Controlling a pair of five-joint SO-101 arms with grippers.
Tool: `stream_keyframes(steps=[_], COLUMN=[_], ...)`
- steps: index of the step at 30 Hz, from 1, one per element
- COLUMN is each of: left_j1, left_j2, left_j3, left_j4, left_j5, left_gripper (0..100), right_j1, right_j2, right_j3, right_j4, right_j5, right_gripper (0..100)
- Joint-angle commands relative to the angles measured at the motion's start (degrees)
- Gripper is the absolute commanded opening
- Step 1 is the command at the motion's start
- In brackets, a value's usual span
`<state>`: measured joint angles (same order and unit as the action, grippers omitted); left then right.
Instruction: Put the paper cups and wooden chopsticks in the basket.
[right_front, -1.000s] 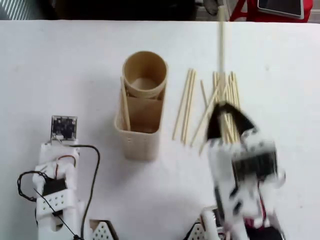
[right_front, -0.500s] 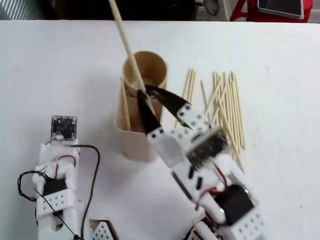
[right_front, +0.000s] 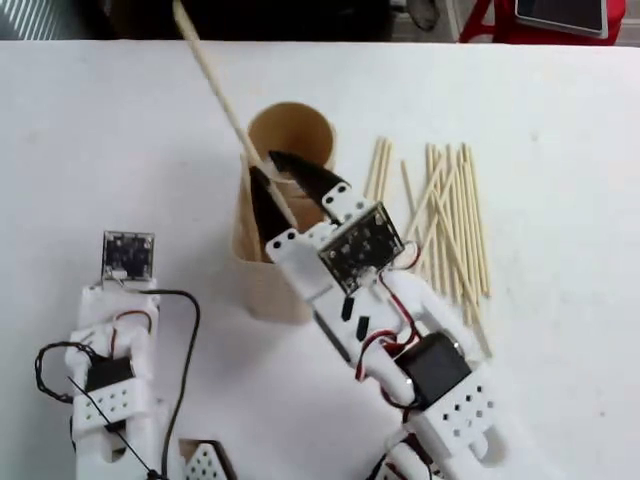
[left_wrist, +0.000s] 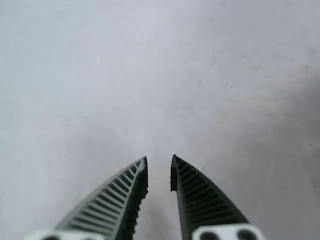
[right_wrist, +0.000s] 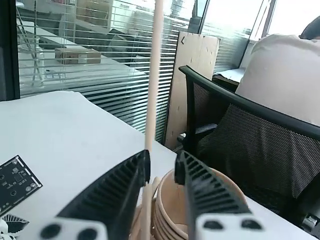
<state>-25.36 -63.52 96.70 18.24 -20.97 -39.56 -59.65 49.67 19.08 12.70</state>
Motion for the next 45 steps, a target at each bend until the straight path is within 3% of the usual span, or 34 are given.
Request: stream_keyframes(steps=[1, 6, 9, 14, 19, 23, 30, 34, 38, 45], left_j1=[-0.48, -0.48, -0.48, -0.48, -0.48, -0.48, -0.48, -0.48, -0.48, -0.48], left_j2=[-0.92, -0.92, -0.92, -0.92, -0.92, -0.92, -0.92, -0.92, -0.92, -0.92], left_j3=[-0.09, -0.09, -0.09, -0.09, -0.09, -0.09, -0.09, -0.09, -0.09, -0.09], left_j4=[0.09, 0.09, 0.09, 0.09, 0.09, 0.09, 0.09, 0.09, 0.09, 0.09], left_j5=[-0.70, -0.70, -0.70, -0.70, -0.70, -0.70, -0.70, -0.70, -0.70, -0.70], left_gripper=[10, 10, 10, 10, 10, 10, 10, 10, 10, 10], right_j1=[0.22, 1.01, 5.05, 23.16, 43.56, 52.70, 53.85, 53.32, 53.32, 53.32], right_j2=[0.13, 0.04, -1.98, -9.45, -12.44, -8.57, 9.63, 21.93, 33.80, 49.80], right_j3=[-0.26, -0.44, -2.99, -5.27, -4.40, -2.55, -2.90, -3.78, -4.40, -16.44], right_j4=[-1.19, 1.80, 13.76, 31.69, 36.70, 36.18, 31.43, 27.47, 25.63, 25.63], right_j5=[-0.53, -0.18, -0.18, 0.35, 17.32, 22.95, 26.55, 27.52, 34.99, 34.81], right_gripper=[10.6, 10.1, 8.3, 4.6, 4.6, 8.0, 20.6, 20.8, 21.1, 21.1])
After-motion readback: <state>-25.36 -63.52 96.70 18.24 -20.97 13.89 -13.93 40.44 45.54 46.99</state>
